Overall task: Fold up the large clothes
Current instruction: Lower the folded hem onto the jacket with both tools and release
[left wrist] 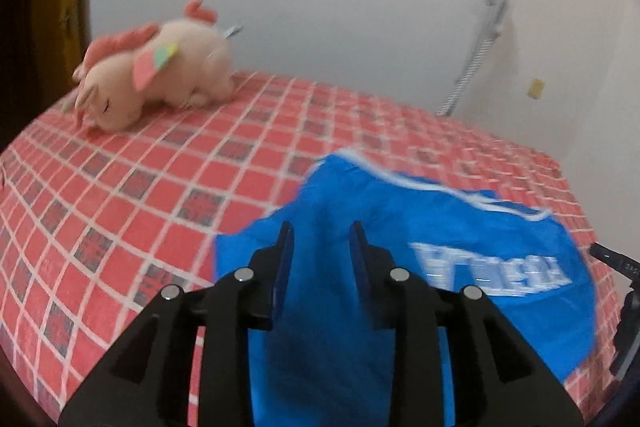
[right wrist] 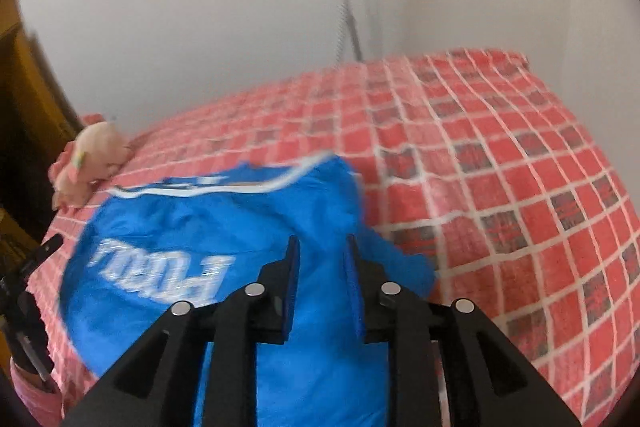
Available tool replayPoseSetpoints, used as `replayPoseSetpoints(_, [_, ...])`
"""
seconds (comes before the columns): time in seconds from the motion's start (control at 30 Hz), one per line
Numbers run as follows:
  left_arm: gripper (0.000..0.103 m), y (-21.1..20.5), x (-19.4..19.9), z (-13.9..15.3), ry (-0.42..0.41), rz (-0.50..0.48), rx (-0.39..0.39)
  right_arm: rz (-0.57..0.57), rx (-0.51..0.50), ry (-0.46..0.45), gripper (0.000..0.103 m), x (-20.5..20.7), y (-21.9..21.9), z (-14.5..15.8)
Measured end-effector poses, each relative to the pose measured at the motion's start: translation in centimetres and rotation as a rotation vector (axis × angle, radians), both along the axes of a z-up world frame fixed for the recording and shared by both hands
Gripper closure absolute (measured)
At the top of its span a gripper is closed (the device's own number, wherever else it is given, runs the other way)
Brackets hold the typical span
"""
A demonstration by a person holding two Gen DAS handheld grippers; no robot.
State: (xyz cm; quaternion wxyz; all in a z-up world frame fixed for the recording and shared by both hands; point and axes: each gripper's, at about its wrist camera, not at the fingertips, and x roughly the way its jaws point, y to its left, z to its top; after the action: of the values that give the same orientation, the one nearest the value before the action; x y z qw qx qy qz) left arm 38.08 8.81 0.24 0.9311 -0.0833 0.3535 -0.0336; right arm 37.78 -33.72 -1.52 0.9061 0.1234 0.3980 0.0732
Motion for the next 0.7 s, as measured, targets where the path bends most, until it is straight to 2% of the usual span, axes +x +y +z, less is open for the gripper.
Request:
replayPoseSetpoints(0.1, [0.075, -3.9, -0.6, -0.1, 0.018, -0.046, 0.014, 0.028, -0.007, 0.003, 0.08, -0.6, 3.8, 0.4])
replayPoseSetpoints(0.17, [0.075, -7.4, -0.8, -1.0, 0.037, -0.11, 0.028, 0.039, -0.028, 0.008, 0.08, -0.9, 5.9, -0.1])
replayPoseSetpoints(0.3, [0.075, -11.0, -0.6, -4.4, 0.097, -0.157, 0.066, 0.058, -0.095, 0.028, 0.08, -1.1, 8.9, -2.4])
replayPoseSetpoints(0.33, [0.074, -11.4, -0.5, -5.6, 0.11, -0.155, 0.089, 0.059, -0.105, 0.032, 0.08, -1.1, 9.2, -3.1])
replayPoseSetpoints(0.43, [0.074, -12.2, -1.2, -7.7, 0.075, -0.174, 0.147, 0.064, -0.138, 0.003, 0.082, -1.4, 9.6, -5.3])
replayPoseSetpoints(0.57, [0.076, -12.0, -1.2, -8.3, 0.091, -0.17, 0.127, 0.047, -0.135, 0.012, 0.082, -1.6, 9.7, -6.4])
replayPoseSetpoints(0.63, [0.079, -11.7, -1.3, -7.8, 0.093, -0.149, 0.108, 0.038, -0.117, 0.018, 0.082, -1.7, 9.5, -6.1])
replayPoseSetpoints(0.7, [0.082, -11.4, -1.8, -6.9, 0.092, -0.132, 0.09, 0.045, -0.119, -0.015, 0.079, -2.6, 9.7, -5.1])
